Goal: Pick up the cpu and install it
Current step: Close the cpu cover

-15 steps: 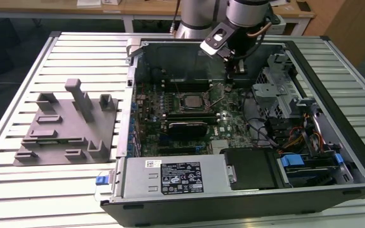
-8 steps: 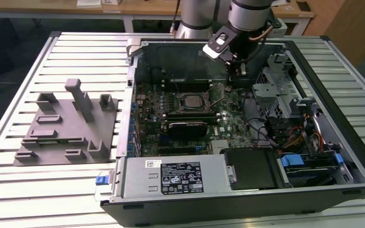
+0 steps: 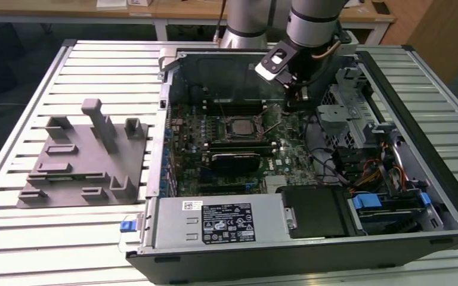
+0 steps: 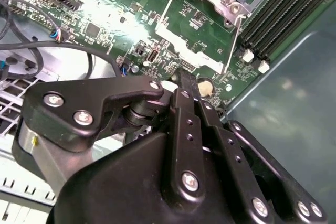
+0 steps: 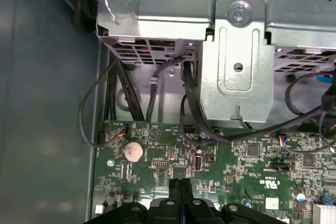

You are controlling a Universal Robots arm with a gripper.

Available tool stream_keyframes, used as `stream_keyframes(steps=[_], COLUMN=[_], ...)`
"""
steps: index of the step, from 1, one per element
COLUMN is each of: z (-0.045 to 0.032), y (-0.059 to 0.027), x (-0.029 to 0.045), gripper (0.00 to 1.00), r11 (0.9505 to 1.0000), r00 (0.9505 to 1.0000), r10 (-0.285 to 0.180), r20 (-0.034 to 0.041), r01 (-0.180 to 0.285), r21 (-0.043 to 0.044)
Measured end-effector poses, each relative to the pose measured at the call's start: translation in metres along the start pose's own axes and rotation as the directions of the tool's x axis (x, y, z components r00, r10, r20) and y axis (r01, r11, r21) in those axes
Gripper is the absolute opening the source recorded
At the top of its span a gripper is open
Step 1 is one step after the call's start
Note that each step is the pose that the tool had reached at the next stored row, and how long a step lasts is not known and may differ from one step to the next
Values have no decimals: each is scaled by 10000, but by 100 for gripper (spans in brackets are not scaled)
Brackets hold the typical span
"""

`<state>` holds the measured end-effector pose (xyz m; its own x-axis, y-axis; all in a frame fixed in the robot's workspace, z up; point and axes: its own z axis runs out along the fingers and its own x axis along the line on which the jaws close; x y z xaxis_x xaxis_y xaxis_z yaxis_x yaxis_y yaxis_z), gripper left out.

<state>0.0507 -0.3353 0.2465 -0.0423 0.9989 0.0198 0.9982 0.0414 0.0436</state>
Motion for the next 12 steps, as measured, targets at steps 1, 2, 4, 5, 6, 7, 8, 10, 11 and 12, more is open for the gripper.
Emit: stream_keyframes(steps=[1, 2, 4, 5, 6, 7, 8, 10, 11, 12], z=[19, 34, 45, 45, 45, 45, 45, 46, 45, 45], y=[0, 1, 0, 0, 0, 0, 0, -4, -12, -23], x=[0, -1, -1, -1, -1, -1, -1, -1, -1, 0], gripper=[11, 11, 11, 11, 11, 11, 11, 11, 11, 11], r11=[10000, 10000, 10000, 10000, 10000, 10000, 10000, 10000, 10000, 10000], r00=[10000, 10000, 10000, 10000, 10000, 10000, 10000, 10000, 10000, 10000], r10=[0, 0, 0, 0, -1, 0, -1, -1, 0, -1], r20=[0, 0, 1, 2, 2, 2, 2, 0, -2, -1], r01=[0, 0, 0, 0, 1, 0, 1, 1, 0, 1], r21=[4, 6, 9, 9, 10, 10, 9, 9, 8, 9])
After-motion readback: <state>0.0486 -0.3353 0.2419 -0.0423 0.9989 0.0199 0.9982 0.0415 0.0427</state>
